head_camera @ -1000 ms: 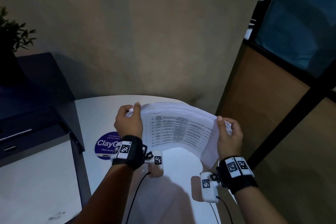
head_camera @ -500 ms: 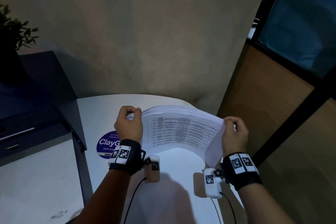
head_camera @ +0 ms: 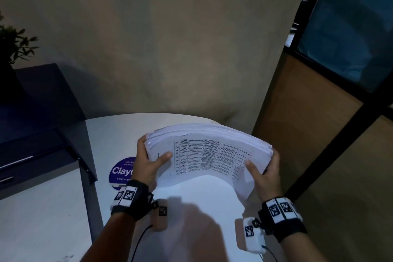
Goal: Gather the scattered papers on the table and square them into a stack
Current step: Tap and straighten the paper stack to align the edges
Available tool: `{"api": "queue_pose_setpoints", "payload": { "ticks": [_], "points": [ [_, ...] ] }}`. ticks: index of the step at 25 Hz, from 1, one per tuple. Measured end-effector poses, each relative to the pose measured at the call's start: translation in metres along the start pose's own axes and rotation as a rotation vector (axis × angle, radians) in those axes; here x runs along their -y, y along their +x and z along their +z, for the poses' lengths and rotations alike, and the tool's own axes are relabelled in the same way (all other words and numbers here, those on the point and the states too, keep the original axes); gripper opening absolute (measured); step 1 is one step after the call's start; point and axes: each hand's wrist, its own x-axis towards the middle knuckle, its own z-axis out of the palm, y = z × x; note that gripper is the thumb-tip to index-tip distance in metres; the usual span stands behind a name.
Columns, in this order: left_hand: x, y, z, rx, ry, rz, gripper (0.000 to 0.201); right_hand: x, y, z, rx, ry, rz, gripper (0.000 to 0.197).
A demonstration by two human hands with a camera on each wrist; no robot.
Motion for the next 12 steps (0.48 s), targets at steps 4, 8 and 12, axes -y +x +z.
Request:
{"api": "queue_pose_setpoints", "payload": {
  "ticks": [4, 8, 12],
  "points": [
    [-0.002, -0.006, 0.018, -0.094, 0.125, 0.022, 0.04, 0.002, 0.001, 0.012, -0.02, -0.052, 0.073, 0.048],
    [-0.035, -0.03, 0.024, -0.027, 0.158, 0.171, 0.043, 0.01, 0.007, 0.002, 0.014, 0.05, -0.001, 0.045],
    [-0.031, -0.038, -0.001, -0.009, 0.204, 0.169, 0.06, -0.005, 0.003, -0.008, 0.088, 0.057, 0.01, 0.059]
  ]
}}
